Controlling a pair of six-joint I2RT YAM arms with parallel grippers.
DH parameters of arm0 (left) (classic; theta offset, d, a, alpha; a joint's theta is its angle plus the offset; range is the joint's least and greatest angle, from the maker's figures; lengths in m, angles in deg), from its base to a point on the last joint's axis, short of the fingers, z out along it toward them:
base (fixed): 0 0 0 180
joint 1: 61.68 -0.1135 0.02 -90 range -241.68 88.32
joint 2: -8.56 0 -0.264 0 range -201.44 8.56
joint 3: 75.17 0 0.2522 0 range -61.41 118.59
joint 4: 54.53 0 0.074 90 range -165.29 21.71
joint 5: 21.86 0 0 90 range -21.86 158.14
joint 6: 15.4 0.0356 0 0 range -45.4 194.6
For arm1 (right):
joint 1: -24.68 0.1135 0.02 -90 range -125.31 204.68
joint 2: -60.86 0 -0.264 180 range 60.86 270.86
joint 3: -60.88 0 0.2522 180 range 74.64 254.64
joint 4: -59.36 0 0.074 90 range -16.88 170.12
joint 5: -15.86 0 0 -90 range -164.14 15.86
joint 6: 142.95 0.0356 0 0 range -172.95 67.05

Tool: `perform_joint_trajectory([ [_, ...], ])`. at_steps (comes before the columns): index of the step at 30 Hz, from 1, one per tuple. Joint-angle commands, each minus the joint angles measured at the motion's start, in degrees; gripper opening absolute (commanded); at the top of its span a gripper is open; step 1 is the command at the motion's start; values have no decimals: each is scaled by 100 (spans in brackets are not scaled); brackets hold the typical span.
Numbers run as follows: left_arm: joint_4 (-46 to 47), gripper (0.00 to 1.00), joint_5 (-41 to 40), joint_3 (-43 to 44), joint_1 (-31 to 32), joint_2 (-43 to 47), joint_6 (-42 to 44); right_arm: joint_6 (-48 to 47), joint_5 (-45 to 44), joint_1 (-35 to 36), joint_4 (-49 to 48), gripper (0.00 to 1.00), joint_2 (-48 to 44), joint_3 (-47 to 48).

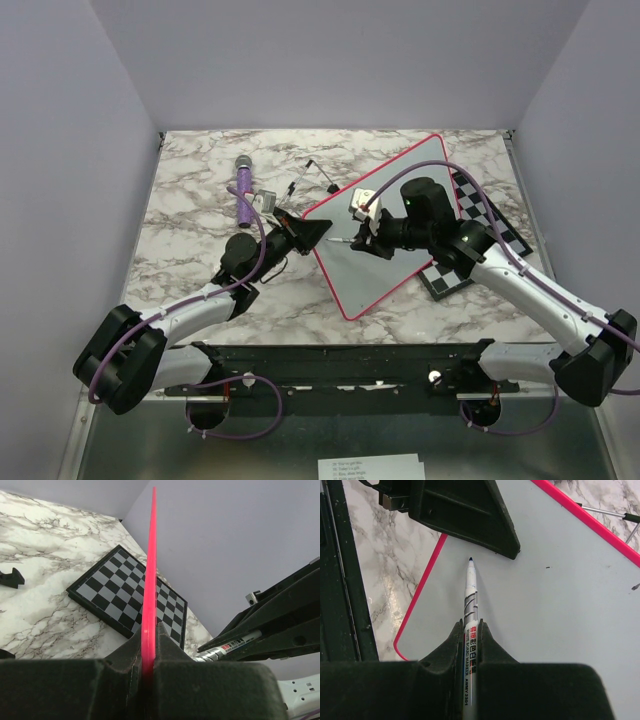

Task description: Write a sentence on the whiteboard

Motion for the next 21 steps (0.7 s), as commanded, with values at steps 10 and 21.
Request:
perform_joint_trajectory([
  [10, 618, 0, -93, 232, 18, 108, -80, 62, -379, 63, -128, 0, 108, -119],
  [21, 609, 0, -101, 206, 18, 116, -71, 177, -871, 63, -171, 1, 12, -171],
])
